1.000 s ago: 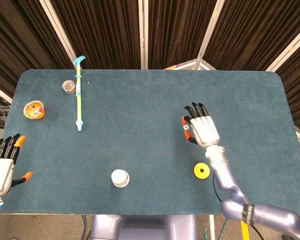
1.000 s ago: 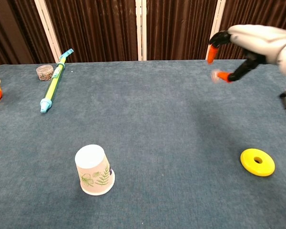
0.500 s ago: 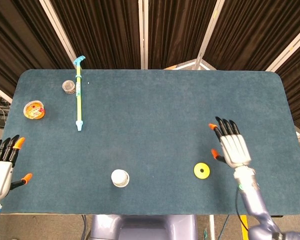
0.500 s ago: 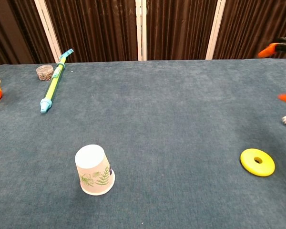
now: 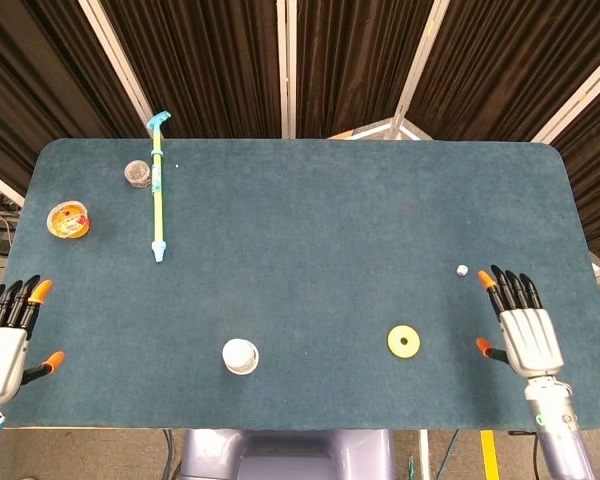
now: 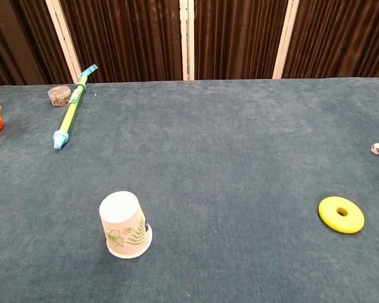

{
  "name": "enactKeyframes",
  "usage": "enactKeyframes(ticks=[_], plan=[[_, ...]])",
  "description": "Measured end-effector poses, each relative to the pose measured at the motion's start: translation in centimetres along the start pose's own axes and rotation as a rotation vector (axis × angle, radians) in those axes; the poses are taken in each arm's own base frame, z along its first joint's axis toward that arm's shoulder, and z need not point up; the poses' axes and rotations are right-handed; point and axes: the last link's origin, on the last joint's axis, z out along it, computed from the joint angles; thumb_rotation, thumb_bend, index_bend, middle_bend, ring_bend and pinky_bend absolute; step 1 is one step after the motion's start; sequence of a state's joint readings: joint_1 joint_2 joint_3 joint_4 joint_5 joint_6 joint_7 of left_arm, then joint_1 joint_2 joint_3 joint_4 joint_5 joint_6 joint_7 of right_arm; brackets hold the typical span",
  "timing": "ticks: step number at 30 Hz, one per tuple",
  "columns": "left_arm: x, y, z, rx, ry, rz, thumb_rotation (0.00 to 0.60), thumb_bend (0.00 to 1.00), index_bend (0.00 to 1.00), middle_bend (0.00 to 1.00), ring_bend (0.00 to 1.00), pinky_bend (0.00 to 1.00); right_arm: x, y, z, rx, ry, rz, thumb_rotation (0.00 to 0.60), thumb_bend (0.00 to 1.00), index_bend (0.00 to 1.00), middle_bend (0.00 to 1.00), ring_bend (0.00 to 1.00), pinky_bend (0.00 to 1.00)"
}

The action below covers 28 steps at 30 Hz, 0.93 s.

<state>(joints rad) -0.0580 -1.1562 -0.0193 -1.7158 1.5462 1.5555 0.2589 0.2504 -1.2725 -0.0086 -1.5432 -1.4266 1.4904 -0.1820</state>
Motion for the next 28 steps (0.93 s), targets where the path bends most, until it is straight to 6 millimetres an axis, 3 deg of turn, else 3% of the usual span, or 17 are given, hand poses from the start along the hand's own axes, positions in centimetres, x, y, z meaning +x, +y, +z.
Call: enactKeyframes(ticks=[13, 28], plan=[[-0.1, 0.3, -0.2, -0.01, 0.004, 0.004, 0.6, 0.03, 0.0, 0.0, 0.0, 0.0, 0.9, 2.1, -1.9, -0.048, 0.075, -0.021, 0.6, 0.0, 0.0, 0.0, 0.0, 0.0], [-0.1, 0.5, -0.3, -0.017, 0.005, 0.006, 0.6, 0.03, 0.0, 0.0, 0.0, 0.0, 0.9, 1.6, -2.2, -0.034, 0.067, -0.022, 0.6, 0.0, 0.0, 0.0, 0.0, 0.0]])
